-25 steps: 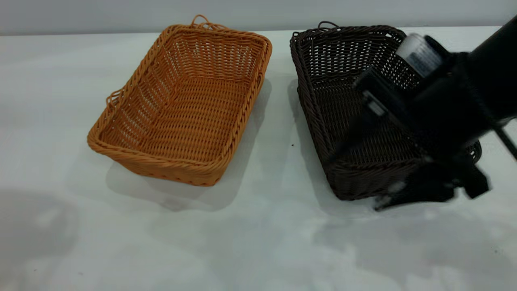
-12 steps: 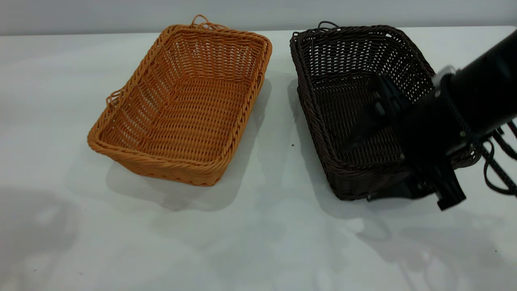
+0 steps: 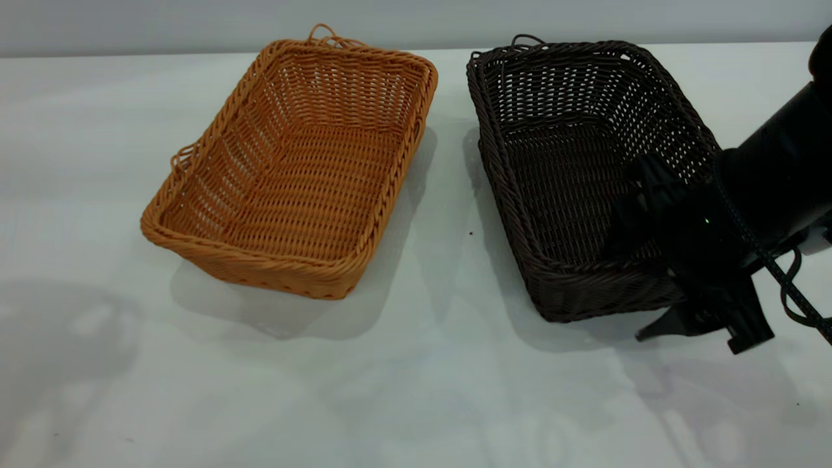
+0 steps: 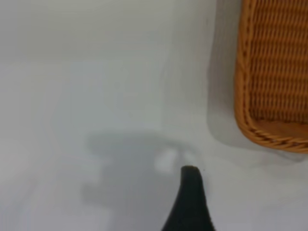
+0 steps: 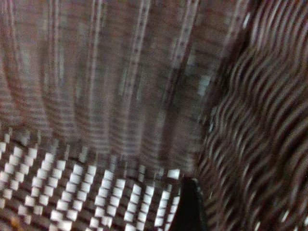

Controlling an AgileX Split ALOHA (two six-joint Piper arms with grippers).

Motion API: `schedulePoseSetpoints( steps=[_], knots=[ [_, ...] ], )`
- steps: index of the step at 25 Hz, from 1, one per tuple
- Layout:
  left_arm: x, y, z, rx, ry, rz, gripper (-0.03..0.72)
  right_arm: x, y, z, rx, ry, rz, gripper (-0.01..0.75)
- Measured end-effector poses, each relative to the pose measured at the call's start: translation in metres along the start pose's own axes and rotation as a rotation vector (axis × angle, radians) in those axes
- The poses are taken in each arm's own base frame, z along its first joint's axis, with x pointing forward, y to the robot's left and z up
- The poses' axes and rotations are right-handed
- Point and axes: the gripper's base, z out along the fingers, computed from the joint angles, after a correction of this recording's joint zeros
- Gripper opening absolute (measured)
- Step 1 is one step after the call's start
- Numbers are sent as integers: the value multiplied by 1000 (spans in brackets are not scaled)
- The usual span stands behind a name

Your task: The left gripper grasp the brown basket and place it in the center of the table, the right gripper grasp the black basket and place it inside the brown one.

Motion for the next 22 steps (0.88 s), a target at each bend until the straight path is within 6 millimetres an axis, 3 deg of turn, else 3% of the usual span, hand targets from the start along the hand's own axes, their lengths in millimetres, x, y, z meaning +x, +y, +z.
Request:
schedulePoseSetpoints(
  steps=[7,12,17,22],
  knots=[
    [-31,4,47,1,77,-8,541,-4,-5,6,32,-29,66,517],
    [-60,5,94,22,129,-37,541,-4,-5,6,31,-29,77,517],
    [-82,-13,143,57,169,14,541,-4,-5,6,31,-29,77,517],
    [-89,-33,191,80,217,60,541,-4,-5,6,31,-29,79,517]
  ],
)
